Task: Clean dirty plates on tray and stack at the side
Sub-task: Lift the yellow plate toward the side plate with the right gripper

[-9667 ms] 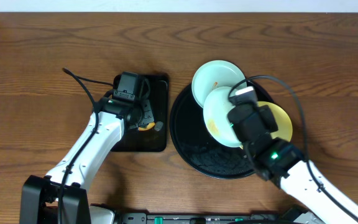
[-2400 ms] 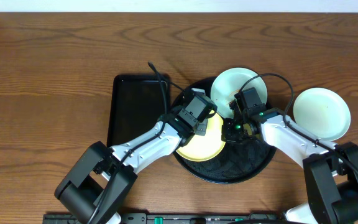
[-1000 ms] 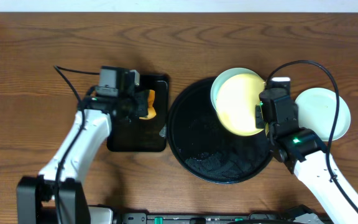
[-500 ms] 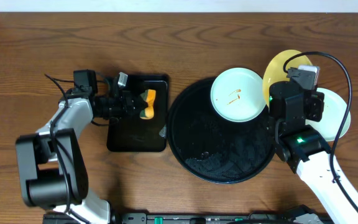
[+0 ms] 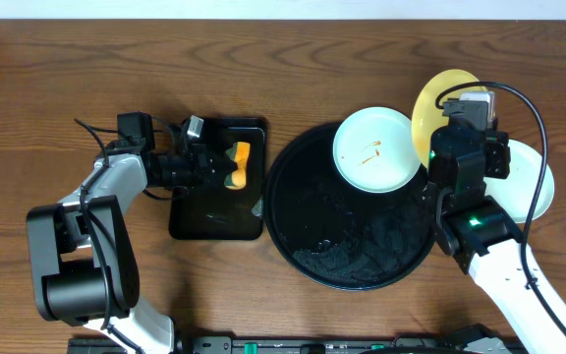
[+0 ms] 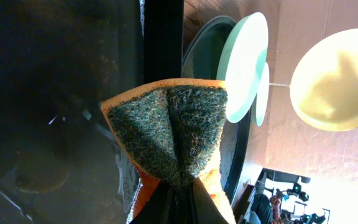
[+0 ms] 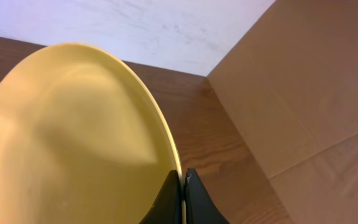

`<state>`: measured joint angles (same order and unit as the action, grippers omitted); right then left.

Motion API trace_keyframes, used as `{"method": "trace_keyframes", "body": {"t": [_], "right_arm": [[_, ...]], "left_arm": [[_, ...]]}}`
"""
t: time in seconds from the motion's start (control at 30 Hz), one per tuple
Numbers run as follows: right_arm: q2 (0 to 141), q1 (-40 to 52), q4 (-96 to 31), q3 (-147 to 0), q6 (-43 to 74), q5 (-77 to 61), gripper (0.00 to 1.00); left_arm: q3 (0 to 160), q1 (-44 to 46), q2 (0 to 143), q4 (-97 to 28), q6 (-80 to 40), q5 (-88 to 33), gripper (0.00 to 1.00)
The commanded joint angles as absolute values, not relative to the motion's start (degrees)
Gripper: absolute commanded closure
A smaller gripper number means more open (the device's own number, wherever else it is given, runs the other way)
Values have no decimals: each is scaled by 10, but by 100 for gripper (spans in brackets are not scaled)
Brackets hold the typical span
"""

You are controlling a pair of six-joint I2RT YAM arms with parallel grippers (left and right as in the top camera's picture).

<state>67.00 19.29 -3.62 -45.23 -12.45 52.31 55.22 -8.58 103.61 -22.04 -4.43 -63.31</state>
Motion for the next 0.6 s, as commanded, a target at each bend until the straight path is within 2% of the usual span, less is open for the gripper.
{"method": "trace_keyframes", "body": {"t": [0.0, 0.17, 0.4, 0.5, 0.57], "right_arm": [[663, 196, -33, -453, -145, 522, 99], [663, 196, -13, -453, -167, 515, 99], [663, 207, 39, -453, -269, 464, 99], [663, 205, 37, -453, -251, 462, 99], [663, 196, 25, -453, -196, 463, 99]], "left_arm": [[554, -88, 1037, -219, -34, -654, 93], [554, -88, 1037, -219, -35, -654, 93], [554, -88, 1037, -219, -34, -654, 93], [554, -88, 1037, -217, -34, -653, 93], [554, -88, 1037, -217, -34, -639, 93]]}}
